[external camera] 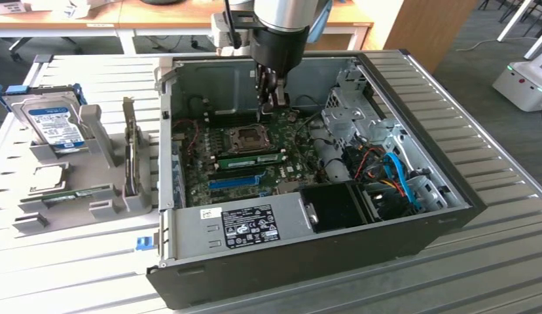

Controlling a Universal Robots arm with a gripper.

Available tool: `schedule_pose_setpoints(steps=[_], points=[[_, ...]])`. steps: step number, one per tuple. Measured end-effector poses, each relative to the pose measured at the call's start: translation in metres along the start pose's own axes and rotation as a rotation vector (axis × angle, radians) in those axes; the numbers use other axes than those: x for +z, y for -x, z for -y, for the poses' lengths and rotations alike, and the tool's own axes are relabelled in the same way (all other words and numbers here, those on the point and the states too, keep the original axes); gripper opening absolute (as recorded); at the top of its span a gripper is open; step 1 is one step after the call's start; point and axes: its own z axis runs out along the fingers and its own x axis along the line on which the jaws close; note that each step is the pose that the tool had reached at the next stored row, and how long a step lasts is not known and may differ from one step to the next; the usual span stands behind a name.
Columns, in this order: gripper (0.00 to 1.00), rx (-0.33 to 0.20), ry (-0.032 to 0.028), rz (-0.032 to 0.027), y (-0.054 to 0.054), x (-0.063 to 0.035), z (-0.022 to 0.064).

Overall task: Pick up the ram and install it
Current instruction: 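Press down the ram until it locks into place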

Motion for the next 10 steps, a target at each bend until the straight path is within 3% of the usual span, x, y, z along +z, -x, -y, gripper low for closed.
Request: schedule_pose_setpoints(steps=[10], points=[[0.11, 0.001, 0.0, 0.0, 0.0, 0.0, 0.0]])
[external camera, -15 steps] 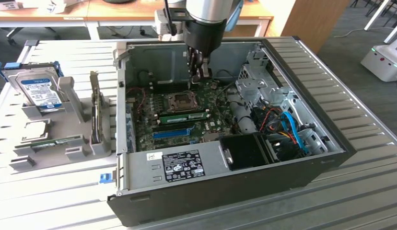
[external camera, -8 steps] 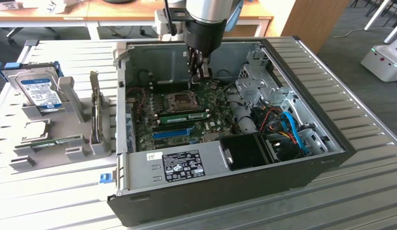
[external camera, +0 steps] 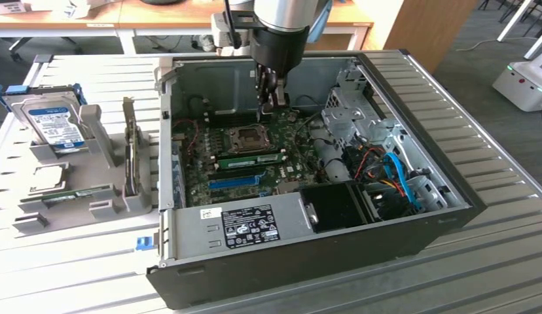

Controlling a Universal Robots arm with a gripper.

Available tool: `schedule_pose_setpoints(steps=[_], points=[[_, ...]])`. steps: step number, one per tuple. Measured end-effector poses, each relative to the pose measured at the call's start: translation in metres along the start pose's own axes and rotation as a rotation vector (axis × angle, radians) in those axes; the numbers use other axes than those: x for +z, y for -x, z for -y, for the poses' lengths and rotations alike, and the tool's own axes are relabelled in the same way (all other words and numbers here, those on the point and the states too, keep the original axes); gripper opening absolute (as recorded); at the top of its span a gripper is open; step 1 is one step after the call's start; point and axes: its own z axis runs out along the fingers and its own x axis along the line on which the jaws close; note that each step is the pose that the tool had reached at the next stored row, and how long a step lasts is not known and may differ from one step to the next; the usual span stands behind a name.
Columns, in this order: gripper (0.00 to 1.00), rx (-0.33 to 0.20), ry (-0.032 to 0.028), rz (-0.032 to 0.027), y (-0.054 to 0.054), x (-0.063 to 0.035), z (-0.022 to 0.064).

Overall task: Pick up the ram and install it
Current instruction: 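Press down the ram until it locks into place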

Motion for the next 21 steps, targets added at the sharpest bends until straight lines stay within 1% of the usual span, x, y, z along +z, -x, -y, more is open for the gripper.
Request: schedule_pose_setpoints(steps=[3, 21], points=[[0.11, 0.017, -0.0008, 0.0006, 0.0, 0.0001, 0.0001], [0.11, 0.232, -0.0105, 0.0082, -0.0001, 0.0013, 0.0001]])
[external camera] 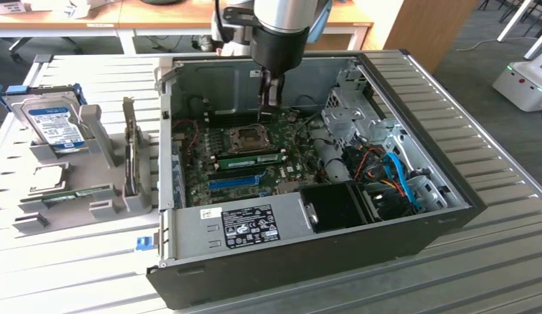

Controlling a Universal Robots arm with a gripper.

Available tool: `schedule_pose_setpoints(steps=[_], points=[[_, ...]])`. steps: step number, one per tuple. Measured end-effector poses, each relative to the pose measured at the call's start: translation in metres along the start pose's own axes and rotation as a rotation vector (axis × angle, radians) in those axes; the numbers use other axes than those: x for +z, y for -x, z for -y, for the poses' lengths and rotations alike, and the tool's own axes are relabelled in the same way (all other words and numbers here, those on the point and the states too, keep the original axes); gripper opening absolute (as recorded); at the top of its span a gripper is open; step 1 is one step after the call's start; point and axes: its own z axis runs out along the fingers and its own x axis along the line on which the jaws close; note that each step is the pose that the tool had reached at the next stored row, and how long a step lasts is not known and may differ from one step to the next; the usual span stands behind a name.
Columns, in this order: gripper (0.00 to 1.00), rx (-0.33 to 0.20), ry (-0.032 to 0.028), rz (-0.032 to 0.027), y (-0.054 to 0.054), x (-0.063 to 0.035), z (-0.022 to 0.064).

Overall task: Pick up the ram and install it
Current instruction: 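Press down the ram until it locks into place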

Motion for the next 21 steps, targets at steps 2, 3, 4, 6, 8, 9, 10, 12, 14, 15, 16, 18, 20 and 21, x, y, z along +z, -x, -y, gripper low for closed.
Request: schedule_pose_setpoints(steps=[2, 3, 4, 6, 8, 9, 10, 12, 14, 15, 16, 18, 20, 21], points=[[0.11, 0.024, -0.0011, 0.0009, 0.0, 0.0002, 0.0], [0.11, 0.036, -0.0017, 0.0013, 0.0, 0.0002, 0.0], [0.11, 0.049, -0.0022, 0.0018, 0.0, 0.0003, 0.0], [0.11, 0.075, -0.0034, 0.0027, 0.0, 0.0005, 0.0], [0.11, 0.107, -0.0049, 0.0038, -0.0001, 0.0007, 0.0], [0.11, 0.123, -0.0056, 0.0043, -0.0001, 0.0009, 0.0], [0.11, 0.139, -0.0064, 0.0048, -0.0001, 0.001, 0.0], [0.11, 0.173, -0.0079, 0.006, -0.0001, 0.0012, 0.0001], [0.11, 0.206, -0.0094, 0.0072, -0.0001, 0.0015, 0.0001], [0.11, 0.221, -0.0102, 0.0078, -0.0001, 0.0016, 0.0001], [0.11, 0.237, -0.0108, 0.0083, -0.0001, 0.0017, 0.0001], [0.11, 0.267, -0.0122, 0.0094, -0.0001, 0.0019, 0.0001], [0.11, 0.298, -0.0136, 0.0105, -0.0001, 0.0021, 0.0001], [0.11, 0.314, -0.0143, 0.0111, -0.0001, 0.0022, 0.0001]])
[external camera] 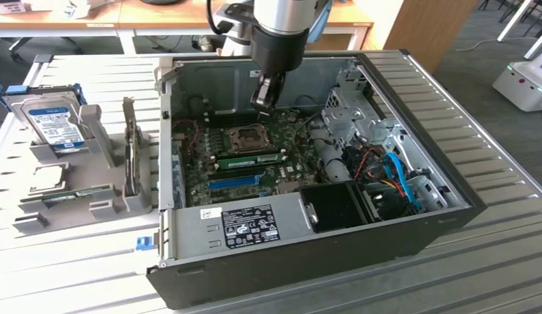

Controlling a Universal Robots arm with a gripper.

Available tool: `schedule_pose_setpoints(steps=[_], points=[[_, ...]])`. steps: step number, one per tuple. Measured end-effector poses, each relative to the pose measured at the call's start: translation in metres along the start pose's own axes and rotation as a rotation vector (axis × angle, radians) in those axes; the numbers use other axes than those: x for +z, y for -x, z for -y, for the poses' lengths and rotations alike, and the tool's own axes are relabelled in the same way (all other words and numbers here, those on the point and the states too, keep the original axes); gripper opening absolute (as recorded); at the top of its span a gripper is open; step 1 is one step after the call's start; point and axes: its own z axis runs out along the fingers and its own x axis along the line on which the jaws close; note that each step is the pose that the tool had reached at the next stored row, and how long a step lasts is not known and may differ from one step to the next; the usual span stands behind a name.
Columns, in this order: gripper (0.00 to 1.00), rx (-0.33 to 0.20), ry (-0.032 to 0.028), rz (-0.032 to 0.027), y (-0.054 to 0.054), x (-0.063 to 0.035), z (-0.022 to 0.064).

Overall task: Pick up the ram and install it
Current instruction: 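Press down the ram until it locks into place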

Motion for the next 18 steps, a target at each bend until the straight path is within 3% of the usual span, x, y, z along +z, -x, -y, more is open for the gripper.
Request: schedule_pose_setpoints(steps=[18], points=[[0.11, 0.284, -0.013, 0.0101, -0.0001, 0.0019, 0.0001]])
